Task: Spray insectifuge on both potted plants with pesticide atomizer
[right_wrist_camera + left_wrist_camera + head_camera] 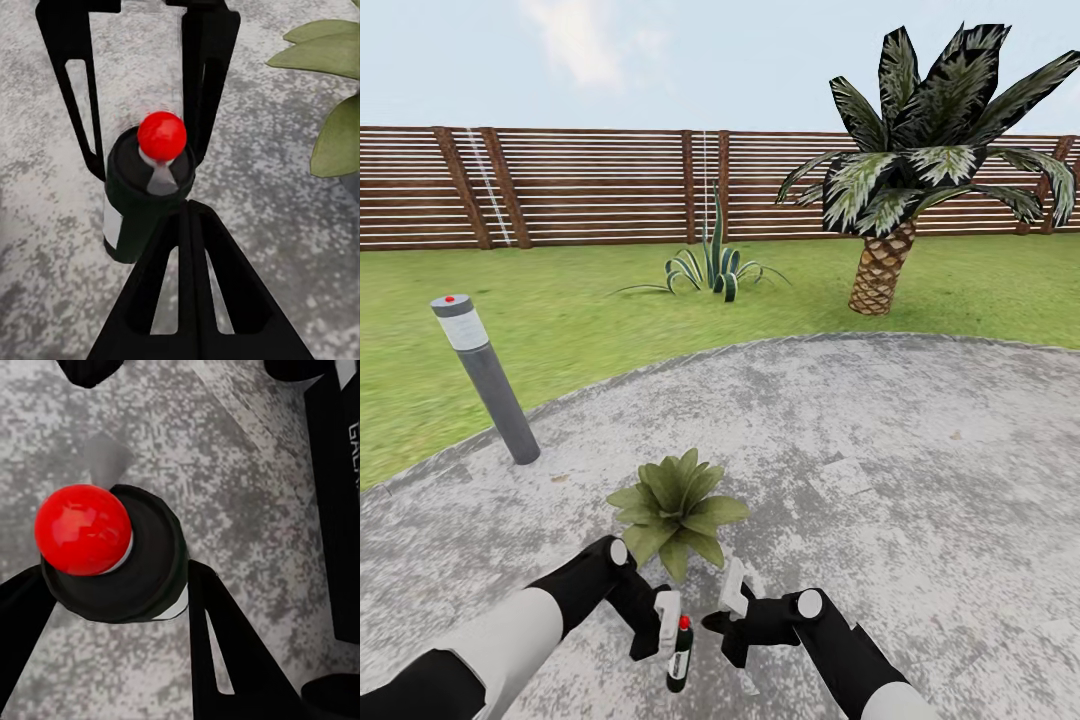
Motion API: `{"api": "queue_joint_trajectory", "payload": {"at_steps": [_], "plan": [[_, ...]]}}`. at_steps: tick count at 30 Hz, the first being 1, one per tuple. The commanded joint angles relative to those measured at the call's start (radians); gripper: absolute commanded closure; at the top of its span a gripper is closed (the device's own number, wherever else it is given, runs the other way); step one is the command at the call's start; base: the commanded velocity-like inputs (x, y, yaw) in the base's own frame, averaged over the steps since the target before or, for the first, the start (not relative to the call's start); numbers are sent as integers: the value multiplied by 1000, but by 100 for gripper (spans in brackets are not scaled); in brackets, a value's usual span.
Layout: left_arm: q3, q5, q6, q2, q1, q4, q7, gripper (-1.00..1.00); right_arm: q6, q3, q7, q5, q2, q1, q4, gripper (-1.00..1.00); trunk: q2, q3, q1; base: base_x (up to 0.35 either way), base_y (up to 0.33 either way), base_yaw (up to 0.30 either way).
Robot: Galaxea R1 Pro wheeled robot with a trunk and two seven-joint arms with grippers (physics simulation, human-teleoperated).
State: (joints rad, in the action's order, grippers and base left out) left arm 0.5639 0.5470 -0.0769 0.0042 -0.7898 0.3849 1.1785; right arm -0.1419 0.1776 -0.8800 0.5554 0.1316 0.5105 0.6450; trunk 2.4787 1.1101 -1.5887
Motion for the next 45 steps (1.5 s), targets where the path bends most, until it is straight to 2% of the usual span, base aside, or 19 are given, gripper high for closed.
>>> {"api": "queue_joint_trajectory", "payload": {"at_steps": [1, 4, 8, 18, 22, 26, 31, 35, 36, 42, 44, 45], "plan": [[1, 5, -8, -2, 0, 2, 1, 100, -8, -1, -1, 11, 0, 0, 1, 100, 0, 1, 0, 0, 0, 0], [2, 6, -9, -16, 0, 2, 4, 100, -8, -1, -1, 11, 0, 0, 1, 100, 0, 1, 0, 0, 0, 0], [3, 5, -8, -21, 0, 3, 3, 100, -8, -1, -1, 11, 0, 0, 1, 100, 0, 1, 0, 0, 0, 0], [3, 6, -8, -21, 0, 3, 3, 100, -8, -1, -1, 11, 0, 0, 2, 100, 0, 1, 0, 0, 0, 0], [-1, 11, -8, -11, -1, 1, 1, 100, -8, -1, -1, 11, 0, 0, 1, 100, 0, 1, 0, 0, 0, 0], [2, 14, -12, 40, 0, -3, 1, 100, -8, -1, -1, 11, 0, 0, 1, 100, 0, 1, 0, 0, 0, 0], [5, 14, -20, 125, 4, -3, 3, 100, -8, -1, -1, 11, -3, 0, 0, 100, 0, 1, 0, 0, 0, 0], [4, 13, -21, 175, 6, -4, 3, 100, -8, -1, 0, 12, -4, 0, -1, 100, 0, 1, 0, 0, 0, 0], [3, 13, -21, 187, 7, -5, 3, 100, -9, -2, 1, 13, -5, 0, -1, -100, 0, 1, 0, 0, 0, 0], [-1, 14, -12, 231, 25, -7, -9, 100, -10, -3, 4, 14, -9, 0, -4, -100, 0, 1, 0, 0, 0, 0], [-25, 11, 4, 238, 26, -8, -53, 100, -11, -3, 25, 15, -14, 0, -9, -100, 0, 1, 0, 0, 0, 0], [-42, 10, 15, 242, 26, -9, -69, 100, -11, -4, 46, 15, -26, 0, -13, -100, 0, 1, 0, 0, 0, 0]]}}
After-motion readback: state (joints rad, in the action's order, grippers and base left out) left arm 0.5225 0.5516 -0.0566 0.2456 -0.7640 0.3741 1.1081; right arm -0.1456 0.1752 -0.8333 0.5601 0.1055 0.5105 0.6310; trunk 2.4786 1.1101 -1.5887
